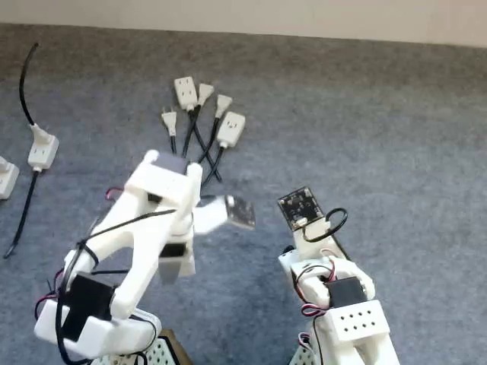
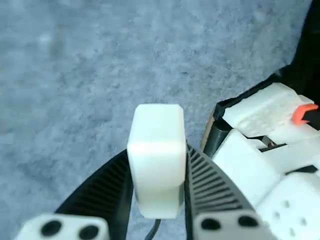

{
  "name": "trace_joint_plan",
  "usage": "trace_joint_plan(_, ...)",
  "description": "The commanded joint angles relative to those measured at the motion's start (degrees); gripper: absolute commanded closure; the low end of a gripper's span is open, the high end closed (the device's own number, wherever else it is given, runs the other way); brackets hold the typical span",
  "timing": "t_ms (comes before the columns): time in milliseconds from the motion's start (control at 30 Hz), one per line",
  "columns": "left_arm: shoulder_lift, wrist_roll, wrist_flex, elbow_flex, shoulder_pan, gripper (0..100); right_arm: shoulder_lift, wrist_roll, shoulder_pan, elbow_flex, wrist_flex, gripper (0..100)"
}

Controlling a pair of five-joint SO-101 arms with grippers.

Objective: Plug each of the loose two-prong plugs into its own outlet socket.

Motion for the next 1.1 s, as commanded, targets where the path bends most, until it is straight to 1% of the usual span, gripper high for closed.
trace_joint_plan(0, -2.33, -1.41, -6.59, 4.53, 0.57, 99, 0.75, 0.79, -0.4, -0.4, -1.01, 79.7)
trace_joint_plan(67, -2.33, -1.58, -7.03, 5.14, 0.66, 93, 0.75, 0.79, -0.4, -0.4, -1.01, 79.7)
trace_joint_plan(167, -2.24, -1.93, -7.03, 5.14, 1.45, 78, 0.75, 0.79, -0.4, -0.4, -1.01, 79.7)
trace_joint_plan(200, -2.24, -2.37, -7.03, 5.05, 1.8, 75, 0.75, 0.79, -0.4, -0.4, -1.01, 79.7)
trace_joint_plan(233, -2.24, -3.08, -7.03, 4.97, 2.33, 74, 0.75, 0.79, -0.4, -0.4, -1.01, 79.7)
trace_joint_plan(333, -2.42, -3.52, -7.12, 3.12, 2.15, 76, 0.84, 0.79, -0.4, -0.4, -1.01, 79.7)
trace_joint_plan(500, -2.33, -3.08, -4.84, -1.89, 0.75, 78, 0.84, 0.79, -0.4, -0.4, -1.01, 79.7)
trace_joint_plan(633, -2.33, -3.08, -4.57, -0.66, -0.4, 79, 0.84, 0.79, -0.4, -0.4, -1.01, 79.7)
trace_joint_plan(767, -2.42, -3.43, -3.69, 5.76, 1.1, 80, 0.84, 0.79, -0.4, -0.4, -1.01, 79.7)
trace_joint_plan(833, -2.42, -3.08, -7.65, 9.45, 1.27, 80, 0.84, 0.79, -0.4, -0.4, -1.01, 79.7)
trace_joint_plan(900, -2.33, -2.29, -13.71, 12.97, 1.27, 80, 0.84, 0.79, -0.4, -0.4, -1.01, 79.7)
trace_joint_plan(1000, -2.24, 2.99, -22.59, 16.66, 1.54, 80, 0.84, 0.79, -0.4, -0.4, -1.01, 79.7)
trace_joint_plan(1067, -2.24, 5.98, -26.64, 17.63, 1.36, 80, 0.84, 0.79, -0.4, -0.4, -1.01, 79.7)
